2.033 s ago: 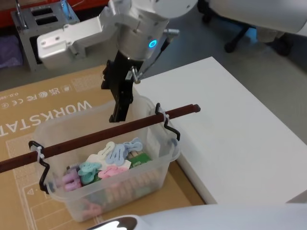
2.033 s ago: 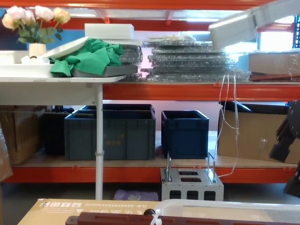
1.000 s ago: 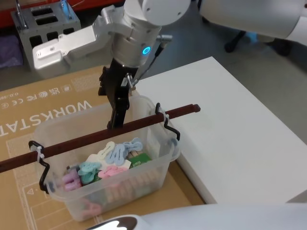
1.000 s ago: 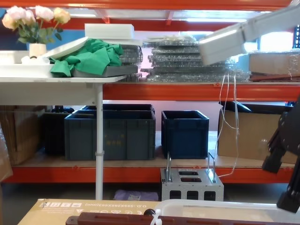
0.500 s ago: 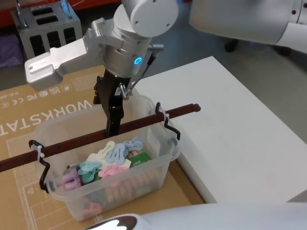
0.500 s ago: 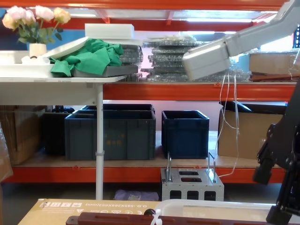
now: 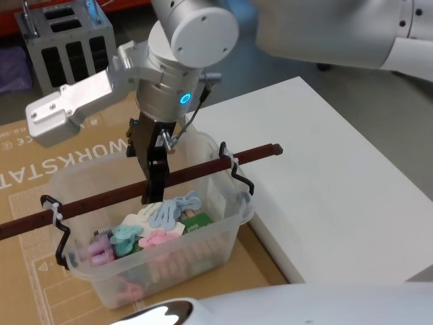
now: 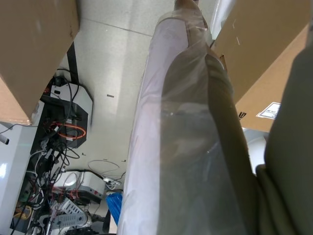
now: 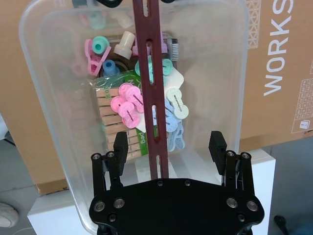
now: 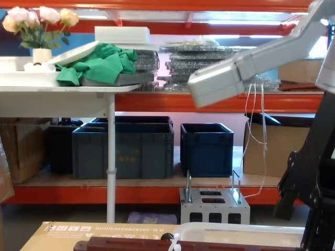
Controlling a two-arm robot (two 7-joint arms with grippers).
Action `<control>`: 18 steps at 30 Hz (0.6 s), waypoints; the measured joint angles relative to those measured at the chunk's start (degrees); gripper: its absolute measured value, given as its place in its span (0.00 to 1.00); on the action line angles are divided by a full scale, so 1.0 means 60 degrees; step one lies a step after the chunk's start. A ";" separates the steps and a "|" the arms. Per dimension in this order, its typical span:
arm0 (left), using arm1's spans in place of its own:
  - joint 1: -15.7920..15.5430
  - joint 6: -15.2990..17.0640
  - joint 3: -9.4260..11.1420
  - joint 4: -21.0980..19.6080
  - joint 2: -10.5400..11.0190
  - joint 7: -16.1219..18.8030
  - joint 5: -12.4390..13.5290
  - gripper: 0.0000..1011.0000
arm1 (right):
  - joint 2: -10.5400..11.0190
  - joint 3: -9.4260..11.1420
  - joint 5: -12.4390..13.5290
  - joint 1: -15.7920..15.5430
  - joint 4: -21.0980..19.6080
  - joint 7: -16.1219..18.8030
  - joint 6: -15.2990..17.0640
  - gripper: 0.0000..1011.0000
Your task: Use one hand to grasp the basket and place it at the designated location.
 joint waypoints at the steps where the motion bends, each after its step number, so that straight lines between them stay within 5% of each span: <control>1: 0.0000 0.0000 0.0000 0.0000 0.0000 0.0000 0.0000 0.00 | -0.0018 -0.0025 -0.0019 -0.0003 0.0003 0.0000 0.0004 0.99; 18: 0.0000 0.0000 0.0000 0.0000 0.0000 0.0000 0.0000 0.00 | -0.0164 -0.0374 -0.0330 -0.0043 0.0178 -0.0018 0.0098 0.99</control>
